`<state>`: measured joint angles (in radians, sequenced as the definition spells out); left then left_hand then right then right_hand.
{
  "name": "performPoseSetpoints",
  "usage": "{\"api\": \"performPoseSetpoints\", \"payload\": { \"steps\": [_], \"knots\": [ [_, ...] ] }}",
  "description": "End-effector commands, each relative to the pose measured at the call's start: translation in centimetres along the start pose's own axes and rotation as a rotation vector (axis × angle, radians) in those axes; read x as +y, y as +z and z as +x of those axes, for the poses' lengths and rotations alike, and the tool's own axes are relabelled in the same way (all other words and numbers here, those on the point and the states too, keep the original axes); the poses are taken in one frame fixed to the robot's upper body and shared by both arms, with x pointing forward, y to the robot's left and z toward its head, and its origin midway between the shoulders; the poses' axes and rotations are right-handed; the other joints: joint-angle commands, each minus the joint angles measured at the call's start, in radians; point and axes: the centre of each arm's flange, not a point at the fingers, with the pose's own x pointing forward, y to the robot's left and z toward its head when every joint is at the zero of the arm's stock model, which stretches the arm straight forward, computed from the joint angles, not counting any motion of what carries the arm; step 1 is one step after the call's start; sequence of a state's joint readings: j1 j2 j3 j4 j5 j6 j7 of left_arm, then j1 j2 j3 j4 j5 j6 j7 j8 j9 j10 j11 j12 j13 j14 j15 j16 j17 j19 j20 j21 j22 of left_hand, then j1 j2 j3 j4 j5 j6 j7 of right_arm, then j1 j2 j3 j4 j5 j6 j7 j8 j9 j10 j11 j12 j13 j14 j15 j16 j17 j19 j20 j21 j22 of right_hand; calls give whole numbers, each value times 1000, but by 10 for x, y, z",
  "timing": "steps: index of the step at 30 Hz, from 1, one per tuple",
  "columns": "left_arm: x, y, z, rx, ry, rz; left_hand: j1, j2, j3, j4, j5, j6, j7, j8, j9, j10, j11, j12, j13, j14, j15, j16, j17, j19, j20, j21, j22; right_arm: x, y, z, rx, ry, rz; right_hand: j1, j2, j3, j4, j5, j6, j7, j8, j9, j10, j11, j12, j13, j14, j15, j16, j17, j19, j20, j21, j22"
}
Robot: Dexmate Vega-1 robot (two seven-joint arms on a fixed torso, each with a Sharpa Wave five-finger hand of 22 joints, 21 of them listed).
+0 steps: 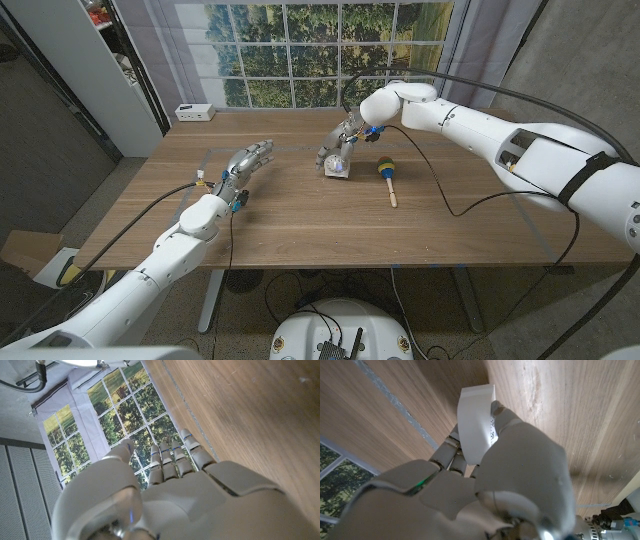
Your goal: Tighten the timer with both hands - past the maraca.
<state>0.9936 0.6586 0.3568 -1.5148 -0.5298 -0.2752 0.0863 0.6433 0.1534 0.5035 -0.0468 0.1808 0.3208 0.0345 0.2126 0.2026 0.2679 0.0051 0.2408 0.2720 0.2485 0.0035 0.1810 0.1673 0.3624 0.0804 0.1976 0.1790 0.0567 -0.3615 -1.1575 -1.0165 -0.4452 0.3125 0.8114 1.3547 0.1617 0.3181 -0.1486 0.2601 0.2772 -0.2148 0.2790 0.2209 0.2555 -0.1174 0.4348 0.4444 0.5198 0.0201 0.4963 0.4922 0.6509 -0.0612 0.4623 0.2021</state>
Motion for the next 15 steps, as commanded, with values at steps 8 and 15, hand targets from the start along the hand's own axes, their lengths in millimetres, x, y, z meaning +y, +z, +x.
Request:
{"api": "performPoseSetpoints", "payload": {
  "steps": [8,15],
  "knots": [
    [-30,22,7,-71,-10,273,52,-30,3,-68,-5,37,-23,9,4,-1,-11,4,6,-4,5,-2,3,-20,3,-2,1,-29,-12,-15,-21,-32,571,2,-13,-23,-3,16,58,31,5,1,46,41,30,30,117,-255,-26,-6,35,-133,49,1],
    [-53,27,9,-131,52,365,106,-58,-13,-119,-3,132,-81,44,17,28,-42,24,20,13,-13,9,8,-32,5,1,3,-30,-15,-22,-62,-84,751,-12,-15,-23,2,22,82,62,6,0,50,73,34,40,108,-253,-59,-21,30,-133,57,-5]
  ]
}}
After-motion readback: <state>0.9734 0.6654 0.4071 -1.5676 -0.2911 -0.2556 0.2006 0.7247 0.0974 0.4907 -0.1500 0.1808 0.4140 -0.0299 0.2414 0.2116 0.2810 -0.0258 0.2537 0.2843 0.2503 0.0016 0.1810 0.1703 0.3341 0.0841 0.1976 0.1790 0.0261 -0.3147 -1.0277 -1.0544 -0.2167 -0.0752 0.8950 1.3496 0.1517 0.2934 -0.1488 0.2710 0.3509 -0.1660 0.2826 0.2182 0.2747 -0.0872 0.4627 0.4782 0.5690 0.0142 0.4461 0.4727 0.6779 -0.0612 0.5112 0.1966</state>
